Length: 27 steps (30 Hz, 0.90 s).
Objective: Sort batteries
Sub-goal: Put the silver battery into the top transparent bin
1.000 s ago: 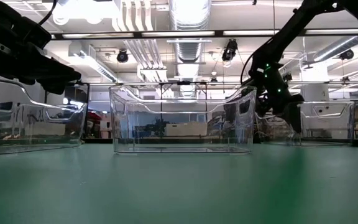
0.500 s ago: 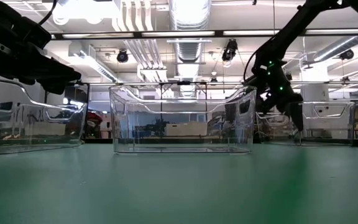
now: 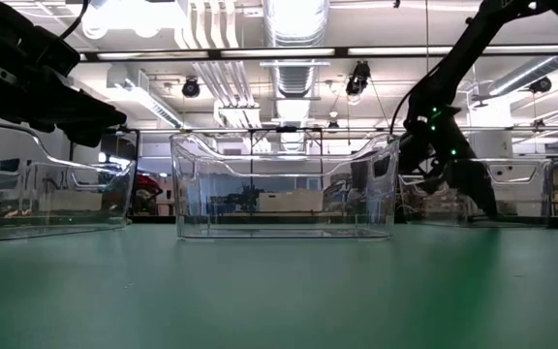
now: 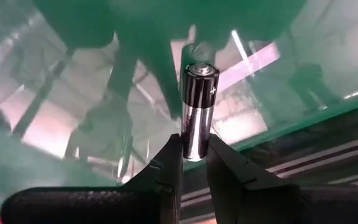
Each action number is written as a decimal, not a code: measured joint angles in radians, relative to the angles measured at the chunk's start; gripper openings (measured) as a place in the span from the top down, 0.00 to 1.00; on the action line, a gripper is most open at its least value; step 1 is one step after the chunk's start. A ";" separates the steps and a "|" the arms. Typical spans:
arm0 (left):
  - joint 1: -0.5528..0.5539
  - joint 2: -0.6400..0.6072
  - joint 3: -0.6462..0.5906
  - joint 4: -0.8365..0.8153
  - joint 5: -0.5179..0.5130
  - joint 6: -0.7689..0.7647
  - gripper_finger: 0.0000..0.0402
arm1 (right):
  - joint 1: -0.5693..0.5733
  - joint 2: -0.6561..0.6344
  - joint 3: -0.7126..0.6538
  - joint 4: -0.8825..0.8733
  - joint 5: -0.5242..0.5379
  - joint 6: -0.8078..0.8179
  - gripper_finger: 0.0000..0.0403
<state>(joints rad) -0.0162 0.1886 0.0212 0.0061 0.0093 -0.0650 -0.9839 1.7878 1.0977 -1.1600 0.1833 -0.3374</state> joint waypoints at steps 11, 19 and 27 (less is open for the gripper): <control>0.000 0.000 0.000 0.000 0.000 0.000 0.81 | -0.001 -0.001 -0.022 0.018 -0.005 0.042 0.76; 0.000 0.000 0.000 0.000 0.000 0.000 0.81 | 0.000 -0.097 -0.020 0.006 -0.017 0.061 0.60; 0.000 0.000 0.000 0.000 0.000 0.000 0.81 | 0.046 -0.336 0.050 0.003 -0.020 0.099 0.49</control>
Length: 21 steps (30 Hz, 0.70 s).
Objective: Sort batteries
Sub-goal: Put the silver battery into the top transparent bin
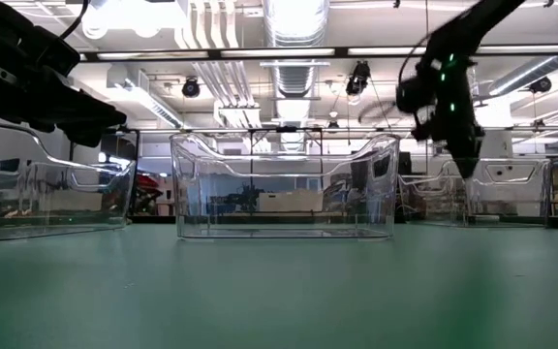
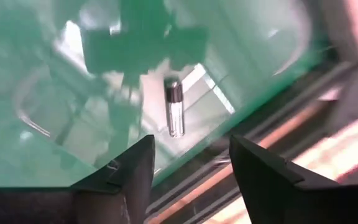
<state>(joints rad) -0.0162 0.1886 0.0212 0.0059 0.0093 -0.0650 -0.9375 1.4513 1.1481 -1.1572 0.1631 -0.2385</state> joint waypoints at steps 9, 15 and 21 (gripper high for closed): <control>0.000 0.000 0.000 0.000 0.000 0.000 0.81 | 0.339 -0.243 0.142 -0.086 -0.011 0.216 0.46; 0.000 0.000 0.000 0.000 0.000 0.000 0.81 | 0.696 -0.263 0.225 -0.111 -0.092 0.439 0.46; 0.000 0.000 0.000 0.000 0.000 0.000 0.81 | 1.034 -0.219 0.227 -0.178 -0.127 0.667 0.46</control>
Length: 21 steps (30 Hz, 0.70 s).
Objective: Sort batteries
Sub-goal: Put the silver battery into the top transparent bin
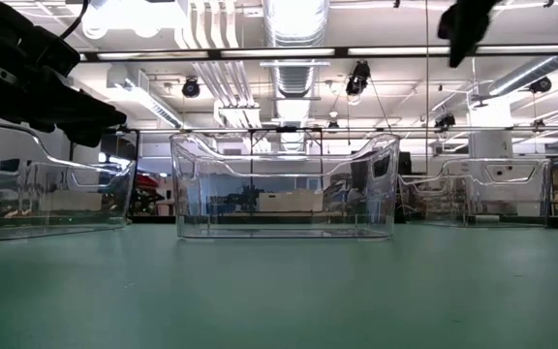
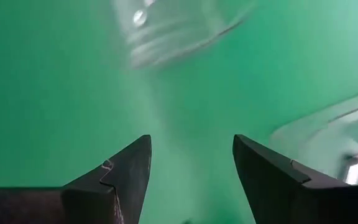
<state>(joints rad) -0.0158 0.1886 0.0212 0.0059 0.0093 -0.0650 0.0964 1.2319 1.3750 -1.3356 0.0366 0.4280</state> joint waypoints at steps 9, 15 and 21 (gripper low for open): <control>0.000 0.000 0.000 0.000 0.000 0.000 0.81 | 0.306 0.088 -0.073 -0.074 -0.074 0.176 0.46; 0.000 0.000 0.000 0.000 0.000 0.000 0.81 | 0.401 0.122 -0.236 -0.080 -0.181 0.158 0.44; 0.000 0.000 0.000 0.000 0.000 0.000 0.81 | 0.466 0.091 -0.408 -0.013 -0.193 0.130 0.33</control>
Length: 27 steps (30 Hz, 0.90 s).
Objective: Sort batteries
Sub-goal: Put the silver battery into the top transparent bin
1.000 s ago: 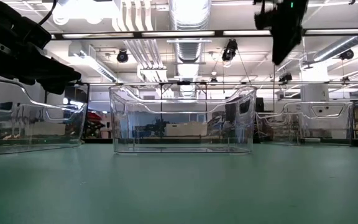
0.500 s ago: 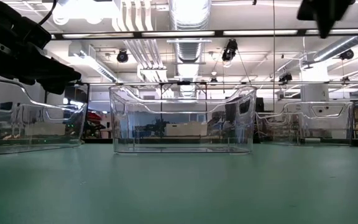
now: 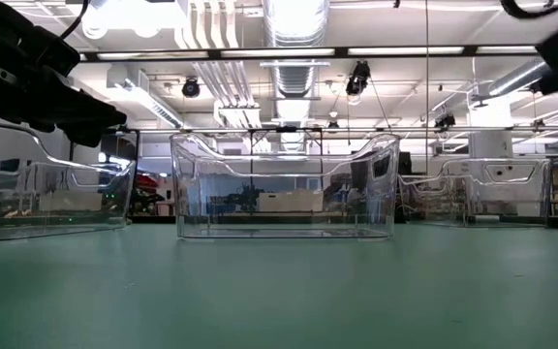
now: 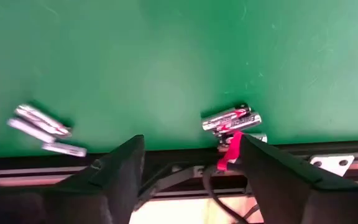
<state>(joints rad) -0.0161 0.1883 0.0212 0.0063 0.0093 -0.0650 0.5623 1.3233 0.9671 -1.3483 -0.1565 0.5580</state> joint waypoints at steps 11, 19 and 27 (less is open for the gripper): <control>0.000 0.000 0.000 0.000 0.000 0.000 0.81 | 0.023 -0.023 -0.254 0.136 0.027 -0.074 0.19; 0.000 0.000 0.000 0.000 0.000 0.000 0.81 | 0.022 0.023 -0.306 0.192 0.037 -0.172 0.20; 0.000 0.000 0.000 0.000 0.000 0.000 0.81 | -0.004 0.058 -0.313 0.234 0.053 -0.221 0.19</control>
<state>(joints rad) -0.0158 0.1883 0.0212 0.0059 0.0093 -0.0650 0.5587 1.3814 0.6537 -1.1145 -0.1040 0.3365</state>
